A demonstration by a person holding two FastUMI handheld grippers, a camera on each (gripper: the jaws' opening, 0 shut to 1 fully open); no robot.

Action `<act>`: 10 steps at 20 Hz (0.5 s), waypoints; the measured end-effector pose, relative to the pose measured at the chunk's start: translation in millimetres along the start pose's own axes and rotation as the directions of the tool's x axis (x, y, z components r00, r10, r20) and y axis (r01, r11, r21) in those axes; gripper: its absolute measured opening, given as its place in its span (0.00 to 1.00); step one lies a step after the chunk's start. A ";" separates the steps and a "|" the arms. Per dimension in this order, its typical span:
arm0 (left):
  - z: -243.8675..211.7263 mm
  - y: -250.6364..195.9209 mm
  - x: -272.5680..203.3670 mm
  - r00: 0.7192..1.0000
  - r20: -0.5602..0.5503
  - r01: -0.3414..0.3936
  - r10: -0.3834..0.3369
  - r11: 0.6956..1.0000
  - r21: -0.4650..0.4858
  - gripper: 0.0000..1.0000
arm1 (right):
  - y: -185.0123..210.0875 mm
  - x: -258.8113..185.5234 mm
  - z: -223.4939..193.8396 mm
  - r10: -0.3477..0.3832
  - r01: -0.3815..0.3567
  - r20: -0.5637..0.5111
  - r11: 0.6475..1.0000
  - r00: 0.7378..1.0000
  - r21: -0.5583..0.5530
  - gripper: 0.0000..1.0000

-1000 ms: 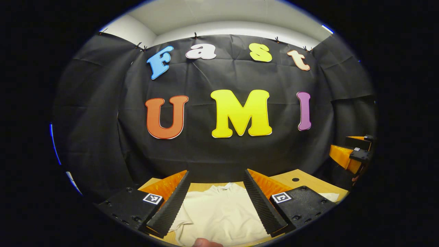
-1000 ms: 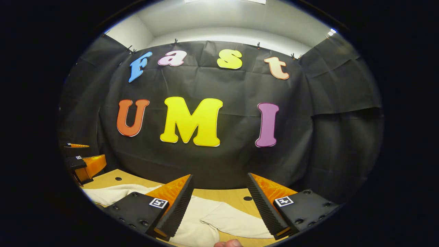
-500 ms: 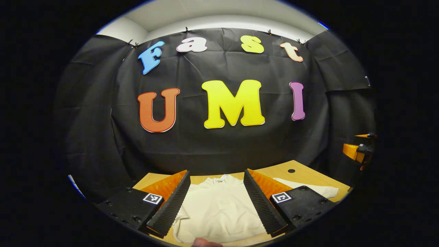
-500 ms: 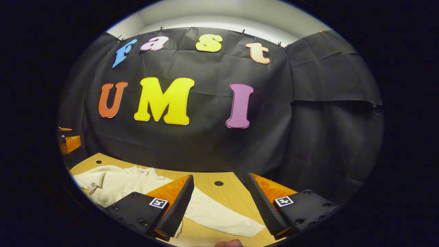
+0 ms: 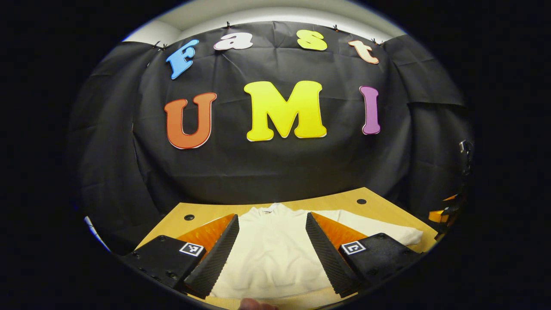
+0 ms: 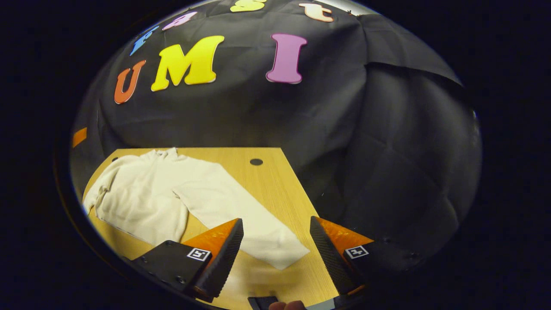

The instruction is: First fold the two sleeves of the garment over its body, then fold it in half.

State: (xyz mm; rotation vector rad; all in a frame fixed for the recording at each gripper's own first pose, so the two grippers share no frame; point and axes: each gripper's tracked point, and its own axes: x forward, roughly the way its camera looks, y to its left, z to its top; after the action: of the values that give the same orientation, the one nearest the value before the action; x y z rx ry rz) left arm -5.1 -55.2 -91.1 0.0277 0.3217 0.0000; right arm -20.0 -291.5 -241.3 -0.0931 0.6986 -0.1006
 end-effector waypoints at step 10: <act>-10.5 -18.5 6.1 0.997 -0.056 -0.060 0.062 0.997 0.039 0.99 | -22.3 75.0 -101.1 0.072 -0.066 -0.358 0.997 0.931 0.028 0.97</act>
State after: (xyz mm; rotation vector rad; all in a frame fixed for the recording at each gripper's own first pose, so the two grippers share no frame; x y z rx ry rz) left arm -2.7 -73.3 -103.5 0.0747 0.3776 0.0550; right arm -29.6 -328.1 -363.5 -0.0346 1.0666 -0.0556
